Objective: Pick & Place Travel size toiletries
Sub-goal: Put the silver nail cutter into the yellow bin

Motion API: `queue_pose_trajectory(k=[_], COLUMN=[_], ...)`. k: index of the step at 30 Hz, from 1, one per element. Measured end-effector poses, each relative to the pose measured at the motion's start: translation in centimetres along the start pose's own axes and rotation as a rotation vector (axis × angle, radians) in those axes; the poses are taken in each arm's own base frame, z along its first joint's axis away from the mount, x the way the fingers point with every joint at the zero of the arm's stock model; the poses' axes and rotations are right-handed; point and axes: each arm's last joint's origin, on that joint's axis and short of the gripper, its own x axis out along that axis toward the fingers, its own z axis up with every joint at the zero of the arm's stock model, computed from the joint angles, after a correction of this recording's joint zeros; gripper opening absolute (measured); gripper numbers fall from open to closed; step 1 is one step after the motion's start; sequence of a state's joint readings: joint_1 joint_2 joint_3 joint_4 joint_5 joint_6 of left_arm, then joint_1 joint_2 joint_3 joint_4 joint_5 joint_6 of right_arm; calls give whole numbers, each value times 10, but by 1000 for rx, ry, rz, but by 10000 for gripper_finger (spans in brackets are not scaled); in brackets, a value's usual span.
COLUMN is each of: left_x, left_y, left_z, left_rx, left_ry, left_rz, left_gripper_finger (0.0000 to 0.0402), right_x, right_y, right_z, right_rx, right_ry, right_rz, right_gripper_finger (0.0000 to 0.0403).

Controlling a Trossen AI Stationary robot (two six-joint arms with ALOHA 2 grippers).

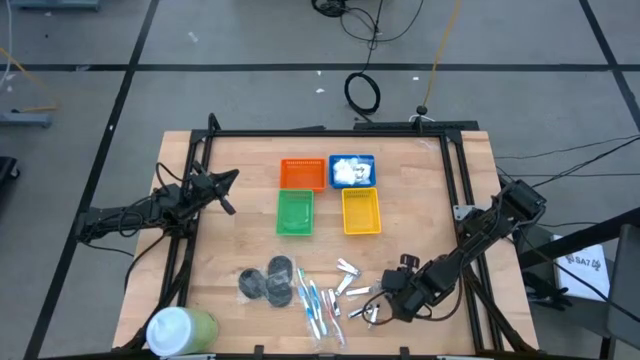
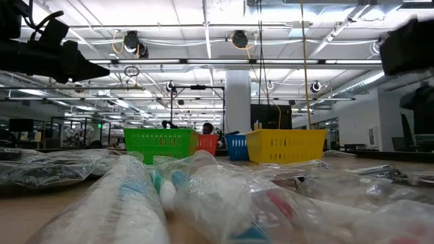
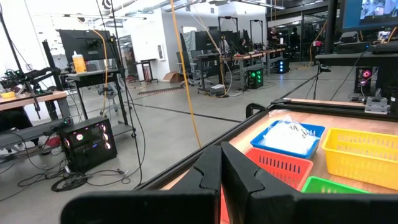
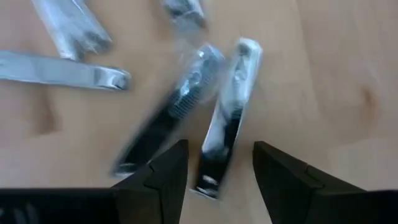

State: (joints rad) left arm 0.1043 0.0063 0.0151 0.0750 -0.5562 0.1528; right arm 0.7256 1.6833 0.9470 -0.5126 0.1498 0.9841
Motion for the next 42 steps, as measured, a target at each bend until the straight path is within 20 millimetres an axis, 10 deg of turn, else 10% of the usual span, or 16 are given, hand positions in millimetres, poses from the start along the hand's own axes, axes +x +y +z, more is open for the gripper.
queue_pose_trajectory(k=[12,23,42], left_x=[0,0,0], left_y=[0,0,0], left_z=[0,0,0], left_rx=[0,0,0], left_ry=[0,0,0], left_rz=[0,0,0], left_gripper_finger=[1,1,1], right_x=[13,11,-47], right_y=[-12,-13,-24], right_z=[-9,-8,15], right_rx=[25,30,36], right_ry=[4,-35,-420], right_rz=[8,-12,8], right_gripper_finger=[162,46,50])
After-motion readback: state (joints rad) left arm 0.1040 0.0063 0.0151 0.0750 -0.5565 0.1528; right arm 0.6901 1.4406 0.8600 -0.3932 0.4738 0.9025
